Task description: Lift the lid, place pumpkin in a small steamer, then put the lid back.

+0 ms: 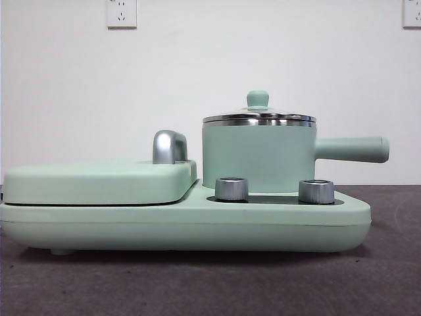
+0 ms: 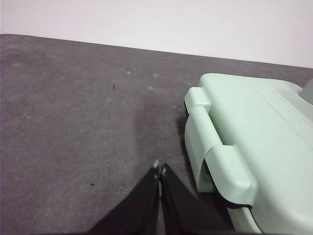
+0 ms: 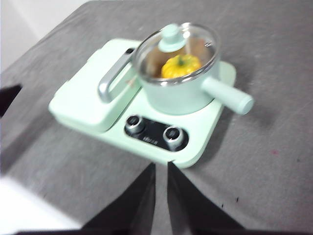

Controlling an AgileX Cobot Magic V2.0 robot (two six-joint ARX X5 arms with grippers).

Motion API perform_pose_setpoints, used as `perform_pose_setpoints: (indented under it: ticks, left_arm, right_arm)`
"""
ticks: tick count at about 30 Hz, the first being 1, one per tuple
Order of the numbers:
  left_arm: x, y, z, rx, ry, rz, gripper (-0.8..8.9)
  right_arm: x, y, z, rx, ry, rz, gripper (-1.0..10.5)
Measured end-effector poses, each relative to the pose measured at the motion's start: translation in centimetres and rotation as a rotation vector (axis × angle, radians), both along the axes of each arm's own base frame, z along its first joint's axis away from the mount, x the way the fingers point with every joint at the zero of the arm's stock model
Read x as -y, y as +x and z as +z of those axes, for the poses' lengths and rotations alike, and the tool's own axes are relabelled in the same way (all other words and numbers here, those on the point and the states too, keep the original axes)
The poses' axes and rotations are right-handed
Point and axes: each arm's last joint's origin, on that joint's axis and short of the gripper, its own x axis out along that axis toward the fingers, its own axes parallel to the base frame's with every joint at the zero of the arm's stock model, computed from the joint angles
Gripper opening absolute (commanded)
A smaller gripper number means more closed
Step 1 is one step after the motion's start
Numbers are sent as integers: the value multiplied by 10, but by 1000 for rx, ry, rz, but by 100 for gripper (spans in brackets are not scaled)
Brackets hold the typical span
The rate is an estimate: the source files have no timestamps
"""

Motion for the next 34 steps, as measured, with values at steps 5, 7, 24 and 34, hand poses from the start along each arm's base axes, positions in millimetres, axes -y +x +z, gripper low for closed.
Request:
perform_pose_setpoints:
  ticks: [5,7,24,34]
  left_arm:
    - [0,0,0,0,0,0,6]
    - [0,0,0,0,0,0,6]
    - [0,0,0,0,0,0,6]
    - [0,0,0,0,1,0,6]
  right_arm:
    - [-3,24,-28,56,22,-183,35]
    - [-1,37,-46,106,22,-282,35]
    - [17,73,-161,376,-203,-555,35]
    - [17,77,-183,361,-223,-541,35]
